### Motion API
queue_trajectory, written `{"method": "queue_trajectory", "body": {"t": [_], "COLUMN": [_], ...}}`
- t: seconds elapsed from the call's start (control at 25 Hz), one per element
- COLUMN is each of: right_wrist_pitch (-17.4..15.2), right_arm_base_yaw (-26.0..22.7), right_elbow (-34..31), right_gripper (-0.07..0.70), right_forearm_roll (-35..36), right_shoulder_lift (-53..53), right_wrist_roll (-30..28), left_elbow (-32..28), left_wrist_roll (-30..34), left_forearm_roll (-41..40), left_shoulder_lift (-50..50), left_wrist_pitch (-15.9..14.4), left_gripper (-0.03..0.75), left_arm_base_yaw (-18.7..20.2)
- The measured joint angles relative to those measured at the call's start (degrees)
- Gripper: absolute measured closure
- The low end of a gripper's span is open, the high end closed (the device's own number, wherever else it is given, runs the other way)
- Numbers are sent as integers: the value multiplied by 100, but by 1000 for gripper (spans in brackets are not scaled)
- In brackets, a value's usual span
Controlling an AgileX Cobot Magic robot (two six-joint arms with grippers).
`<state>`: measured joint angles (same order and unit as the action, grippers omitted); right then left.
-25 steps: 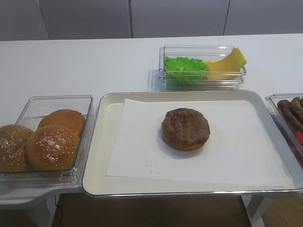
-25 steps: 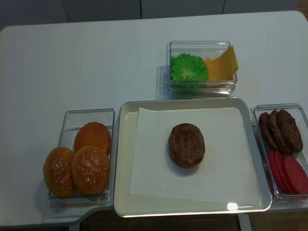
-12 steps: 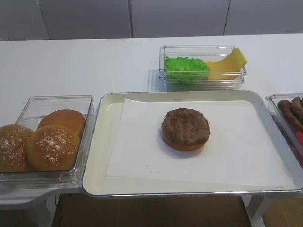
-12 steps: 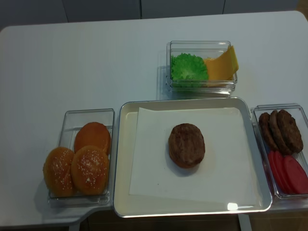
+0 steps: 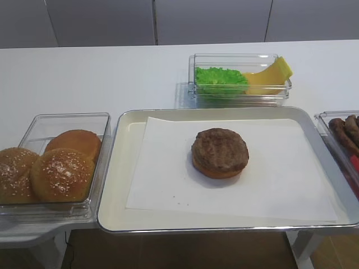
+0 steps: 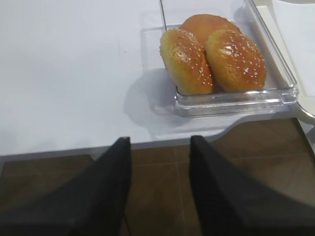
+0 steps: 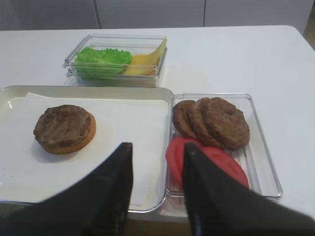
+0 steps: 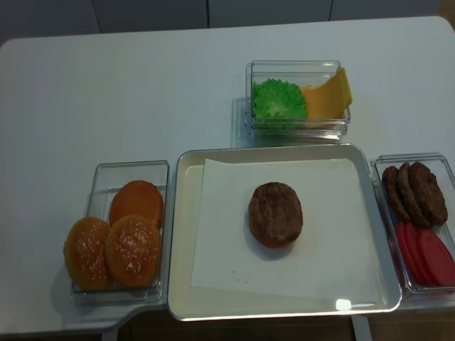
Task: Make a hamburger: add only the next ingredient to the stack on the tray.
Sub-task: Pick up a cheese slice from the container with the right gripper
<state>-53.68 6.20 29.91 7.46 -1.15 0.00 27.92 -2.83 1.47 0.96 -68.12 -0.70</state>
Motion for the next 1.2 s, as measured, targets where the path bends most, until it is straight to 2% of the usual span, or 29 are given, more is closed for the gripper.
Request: {"method": "queue_trajectory", "body": {"t": [0.28, 0.48, 0.6, 0.8, 1.2], "right_wrist_pitch": [349, 871, 1095, 1197, 1276], "right_arm_base_yaw": [-12, -12, -12, -12, -12], "right_elbow": [406, 819, 1114, 1543, 2632], "right_gripper": [364, 362, 334, 248, 239], "right_forearm_roll": [61, 85, 92, 106, 375], "right_shoulder_lift": [-1252, -2356, -3004, -4161, -6364], "right_wrist_roll": [0, 0, 0, 0, 0], "left_elbow": [0, 0, 0, 0, 0], "left_wrist_roll": [0, 0, 0, 0, 0], "left_forearm_roll": [0, 0, 0, 0, 0], "left_shoulder_lift": [0, 0, 0, 0, 0], "left_wrist_pitch": [0, 0, 0, 0, 0], "left_gripper": [417, 417, 417, 417, 417], "left_arm_base_yaw": [0, 0, 0, 0, 0]}}
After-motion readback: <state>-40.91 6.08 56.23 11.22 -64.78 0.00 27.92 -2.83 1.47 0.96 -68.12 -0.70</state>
